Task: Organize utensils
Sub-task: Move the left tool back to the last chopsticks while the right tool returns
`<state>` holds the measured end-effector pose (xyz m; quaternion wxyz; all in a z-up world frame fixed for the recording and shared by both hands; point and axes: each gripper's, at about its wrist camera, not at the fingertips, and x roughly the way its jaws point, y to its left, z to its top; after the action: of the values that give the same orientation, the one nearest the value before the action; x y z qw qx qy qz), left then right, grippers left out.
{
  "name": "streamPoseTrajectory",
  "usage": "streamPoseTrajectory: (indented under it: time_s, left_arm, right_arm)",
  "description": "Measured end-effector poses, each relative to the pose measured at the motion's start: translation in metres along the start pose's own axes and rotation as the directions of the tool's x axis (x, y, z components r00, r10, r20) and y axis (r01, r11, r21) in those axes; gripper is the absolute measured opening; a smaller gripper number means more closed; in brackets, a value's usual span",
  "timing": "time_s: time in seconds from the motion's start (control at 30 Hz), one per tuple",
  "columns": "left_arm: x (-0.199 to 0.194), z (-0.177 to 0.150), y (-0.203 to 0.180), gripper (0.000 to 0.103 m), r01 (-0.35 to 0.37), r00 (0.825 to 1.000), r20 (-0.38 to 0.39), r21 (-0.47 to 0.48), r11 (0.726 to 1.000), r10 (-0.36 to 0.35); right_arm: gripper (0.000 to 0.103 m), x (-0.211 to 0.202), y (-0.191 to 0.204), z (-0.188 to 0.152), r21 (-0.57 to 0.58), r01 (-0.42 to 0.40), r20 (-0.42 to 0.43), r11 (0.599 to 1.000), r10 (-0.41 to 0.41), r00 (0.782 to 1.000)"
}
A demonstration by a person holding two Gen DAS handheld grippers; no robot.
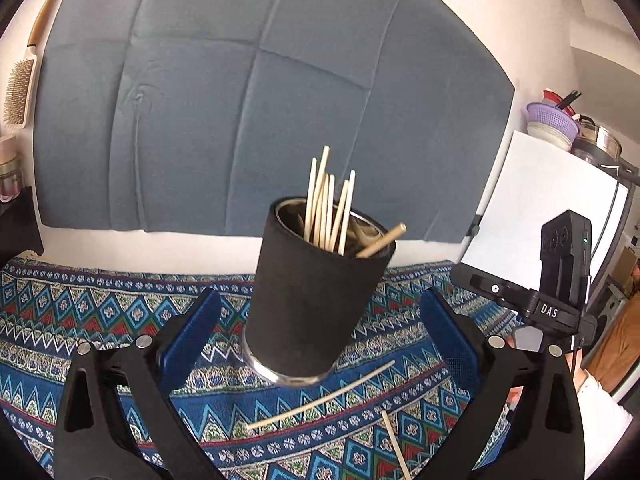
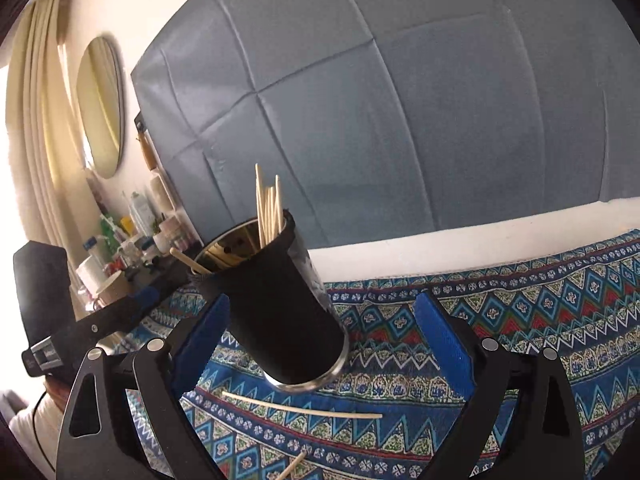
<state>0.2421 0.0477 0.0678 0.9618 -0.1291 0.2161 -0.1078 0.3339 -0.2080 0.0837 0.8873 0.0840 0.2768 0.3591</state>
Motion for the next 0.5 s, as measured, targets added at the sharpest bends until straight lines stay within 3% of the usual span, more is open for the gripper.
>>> streamPoseTrajectory:
  time_s: [0.23, 0.5]
  left_arm:
    - [0.014, -0.044, -0.032, 0.097, 0.020, 0.983, -0.183, 0.101, 0.995, -0.001]
    - [0.034, -0.094, -0.068, 0.097, 0.038, 0.922, -0.386, 0.141, 0.989, 0.019]
  right_arm:
    - [0.089, 0.010, -0.009, -0.021, -0.024, 0.015, -0.088, 1.000, -0.017, 0.996]
    - [0.089, 0.020, -0.010, -0.039, -0.098, 0.000, -0.195, 0.995, -0.019, 0.981]
